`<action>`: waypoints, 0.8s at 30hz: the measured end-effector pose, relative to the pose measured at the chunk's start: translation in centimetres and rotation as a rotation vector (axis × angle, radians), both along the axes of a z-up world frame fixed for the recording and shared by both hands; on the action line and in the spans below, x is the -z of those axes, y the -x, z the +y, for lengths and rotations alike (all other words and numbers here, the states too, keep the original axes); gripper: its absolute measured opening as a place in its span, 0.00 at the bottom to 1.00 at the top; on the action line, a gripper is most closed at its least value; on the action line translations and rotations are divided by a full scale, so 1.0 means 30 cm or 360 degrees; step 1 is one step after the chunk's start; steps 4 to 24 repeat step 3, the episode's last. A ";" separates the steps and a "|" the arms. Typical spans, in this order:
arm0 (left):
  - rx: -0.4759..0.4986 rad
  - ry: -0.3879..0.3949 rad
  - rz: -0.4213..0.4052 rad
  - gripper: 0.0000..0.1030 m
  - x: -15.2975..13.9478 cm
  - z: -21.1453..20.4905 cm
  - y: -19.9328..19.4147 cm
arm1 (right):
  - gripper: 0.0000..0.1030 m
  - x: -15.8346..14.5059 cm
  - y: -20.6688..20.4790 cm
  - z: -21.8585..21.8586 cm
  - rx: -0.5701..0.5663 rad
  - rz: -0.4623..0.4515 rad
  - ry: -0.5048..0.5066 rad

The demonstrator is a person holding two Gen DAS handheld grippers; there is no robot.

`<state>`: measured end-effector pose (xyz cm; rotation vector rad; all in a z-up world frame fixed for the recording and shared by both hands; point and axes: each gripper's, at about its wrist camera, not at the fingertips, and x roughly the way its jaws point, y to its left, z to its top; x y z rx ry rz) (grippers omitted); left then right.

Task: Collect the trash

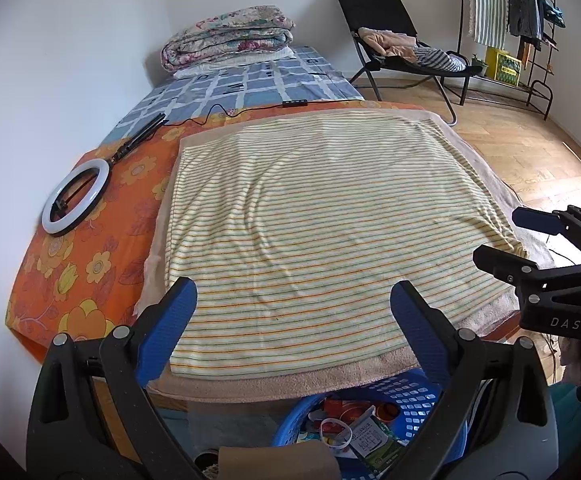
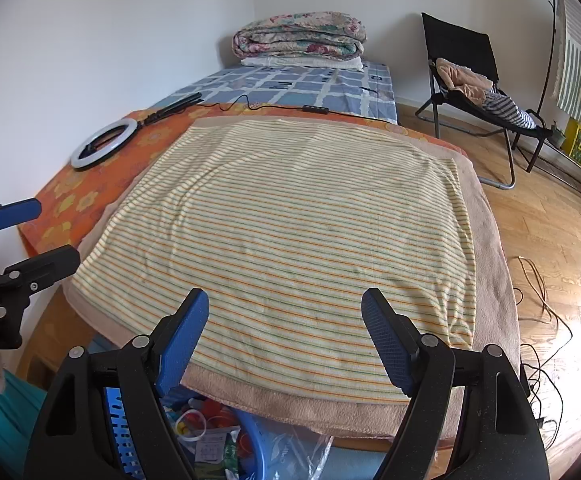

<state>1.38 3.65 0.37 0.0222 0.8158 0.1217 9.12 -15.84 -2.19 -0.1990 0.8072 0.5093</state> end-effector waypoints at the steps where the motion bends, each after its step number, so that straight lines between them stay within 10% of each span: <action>1: 0.0003 -0.0001 0.0002 0.96 -0.001 -0.002 -0.001 | 0.76 0.000 0.000 0.001 0.0001 0.0001 0.0000; 24: 0.0000 -0.0004 0.0004 0.96 0.001 0.003 0.000 | 0.76 0.000 0.001 0.001 0.0000 0.0002 0.0001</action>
